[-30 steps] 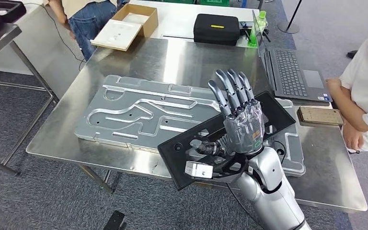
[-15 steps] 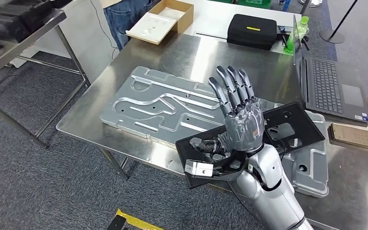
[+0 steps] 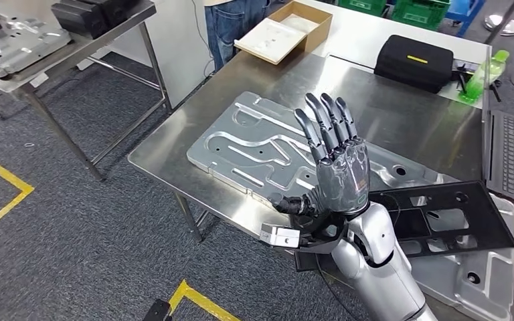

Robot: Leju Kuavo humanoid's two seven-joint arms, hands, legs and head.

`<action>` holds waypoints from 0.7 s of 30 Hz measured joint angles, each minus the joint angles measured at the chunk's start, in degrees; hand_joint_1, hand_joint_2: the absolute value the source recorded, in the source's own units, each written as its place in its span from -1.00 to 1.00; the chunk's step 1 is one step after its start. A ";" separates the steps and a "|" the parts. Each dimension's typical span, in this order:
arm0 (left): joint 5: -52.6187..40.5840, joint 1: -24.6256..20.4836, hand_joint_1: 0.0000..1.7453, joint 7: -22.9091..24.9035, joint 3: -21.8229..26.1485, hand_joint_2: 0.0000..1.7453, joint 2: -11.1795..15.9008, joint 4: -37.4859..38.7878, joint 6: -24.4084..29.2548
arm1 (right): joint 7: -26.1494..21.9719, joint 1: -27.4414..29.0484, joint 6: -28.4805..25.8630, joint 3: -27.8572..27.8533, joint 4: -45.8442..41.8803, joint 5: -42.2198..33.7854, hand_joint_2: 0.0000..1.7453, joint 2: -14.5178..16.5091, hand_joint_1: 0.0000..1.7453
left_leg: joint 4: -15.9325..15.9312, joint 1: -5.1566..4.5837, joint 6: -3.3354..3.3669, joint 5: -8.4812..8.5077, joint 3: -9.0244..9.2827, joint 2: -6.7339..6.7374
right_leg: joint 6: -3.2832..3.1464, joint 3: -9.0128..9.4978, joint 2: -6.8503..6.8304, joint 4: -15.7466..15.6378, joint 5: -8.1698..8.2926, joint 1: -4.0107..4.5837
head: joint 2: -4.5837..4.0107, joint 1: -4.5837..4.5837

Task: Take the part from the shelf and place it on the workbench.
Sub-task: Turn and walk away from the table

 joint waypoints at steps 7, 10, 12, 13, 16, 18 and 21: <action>-0.16 -0.71 -1.00 -0.90 0.01 -1.00 0.33 0.00 0.03 | 0.15 -0.67 0.32 -0.02 -0.30 0.72 -1.00 -0.24 -1.00 | 6.21 0.13 -2.06 -3.57 -3.53 3.11 | -1.57 1.34 -2.72 -2.44 0.39 -0.06 | 0.00 -0.19; -0.20 -1.74 -1.00 -0.90 -0.05 -1.00 0.22 0.00 0.00 | 0.33 -0.84 1.48 -0.06 -0.57 1.97 -1.00 -0.40 -1.00 | 15.11 0.52 -2.52 -6.84 -7.86 5.17 | -1.88 1.44 -5.35 -2.44 0.17 0.13 | 0.00 -0.25; -0.23 -1.93 -1.00 -0.87 -0.09 -1.00 0.20 0.00 0.00 | 0.50 -1.09 1.97 -0.07 -0.72 2.56 -1.00 -0.44 -1.00 | 12.89 0.71 -2.61 -4.56 -6.61 5.90 | -1.74 1.65 -6.88 -2.41 -0.06 0.12 | 0.00 -0.25; -0.28 -1.98 -1.00 -0.84 -0.11 -1.00 0.20 0.00 0.00 | 0.61 -1.36 2.13 -0.07 -0.86 2.78 -1.00 -0.45 -1.00 | 9.13 0.73 -2.53 -2.59 -4.61 7.05 | -1.56 1.84 -7.52 -2.37 -0.22 0.15 | 0.00 -0.25; -0.62 -2.45 -1.00 -0.66 -0.26 -1.00 0.17 0.00 0.00 | 0.96 -2.17 2.63 -0.07 -1.40 3.27 -1.00 -0.61 -1.00 | 0.86 -0.05 -1.68 -0.16 -0.55 11.06 | -0.74 2.19 -9.32 -2.14 -0.72 0.76 | 0.00 -0.20; -0.90 -2.54 -1.00 -0.51 -0.40 -1.00 0.13 0.00 0.00 | 1.13 -2.33 2.73 -0.07 -1.67 3.61 -1.00 -0.73 -1.00 | 0.43 -0.24 -0.93 -0.24 -0.69 10.20 | -0.23 2.44 -10.79 -2.21 -0.93 1.00 | 0.00 -0.18; -1.22 -2.25 -1.00 -0.14 -0.65 -1.00 -0.04 0.00 0.00 | 1.33 -2.48 2.65 -0.07 -2.14 4.11 -1.00 -0.92 -1.00 | -0.02 0.06 0.08 0.13 -0.53 7.97 | 0.70 1.85 -8.41 0.35 -3.09 0.53 | 0.00 -0.16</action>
